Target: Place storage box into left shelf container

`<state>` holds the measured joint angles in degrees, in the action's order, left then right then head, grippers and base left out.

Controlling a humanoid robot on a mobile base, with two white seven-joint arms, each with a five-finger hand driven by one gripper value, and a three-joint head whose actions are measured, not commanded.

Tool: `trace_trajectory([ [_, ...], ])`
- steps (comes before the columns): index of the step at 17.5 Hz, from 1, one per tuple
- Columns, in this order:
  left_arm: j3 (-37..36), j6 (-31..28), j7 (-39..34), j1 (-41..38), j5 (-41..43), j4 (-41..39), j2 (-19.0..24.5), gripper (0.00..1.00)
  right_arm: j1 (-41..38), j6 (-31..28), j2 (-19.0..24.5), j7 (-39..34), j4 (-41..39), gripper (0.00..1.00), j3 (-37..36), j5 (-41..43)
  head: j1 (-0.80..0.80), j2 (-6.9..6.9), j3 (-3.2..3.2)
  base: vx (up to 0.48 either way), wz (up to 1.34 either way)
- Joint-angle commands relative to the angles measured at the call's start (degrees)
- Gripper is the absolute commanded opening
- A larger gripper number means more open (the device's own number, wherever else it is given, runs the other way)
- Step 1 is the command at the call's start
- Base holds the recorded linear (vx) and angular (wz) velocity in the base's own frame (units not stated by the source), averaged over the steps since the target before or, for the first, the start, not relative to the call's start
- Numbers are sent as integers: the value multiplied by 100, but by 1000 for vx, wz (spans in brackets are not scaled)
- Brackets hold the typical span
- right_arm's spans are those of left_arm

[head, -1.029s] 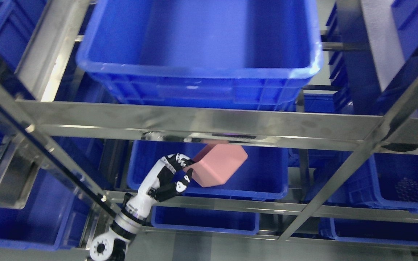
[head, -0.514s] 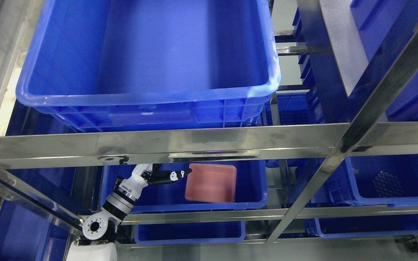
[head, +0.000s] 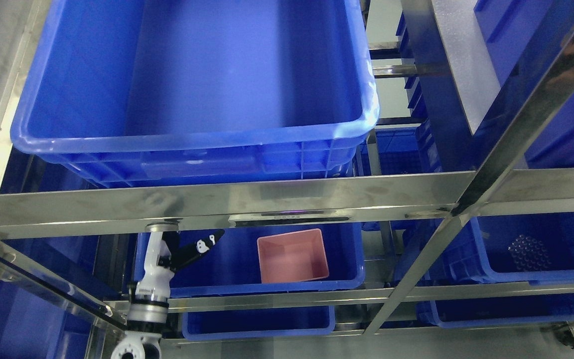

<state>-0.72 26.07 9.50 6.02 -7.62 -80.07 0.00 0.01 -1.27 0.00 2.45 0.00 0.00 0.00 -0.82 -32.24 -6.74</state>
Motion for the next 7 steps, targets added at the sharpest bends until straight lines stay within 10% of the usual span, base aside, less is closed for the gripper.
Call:
trace_trajectory([
  [1,-500,539,-238,-1155,-81,-1151,100,100,-54,4,-100,1,-100,100,-27,-9,0,0,0,0,0],
  [7,-332,320,-265,-1209,-81,-1151,100,100,-54,4,-100,1,-100,100,-27,-9,0,0,0,0,0],
])
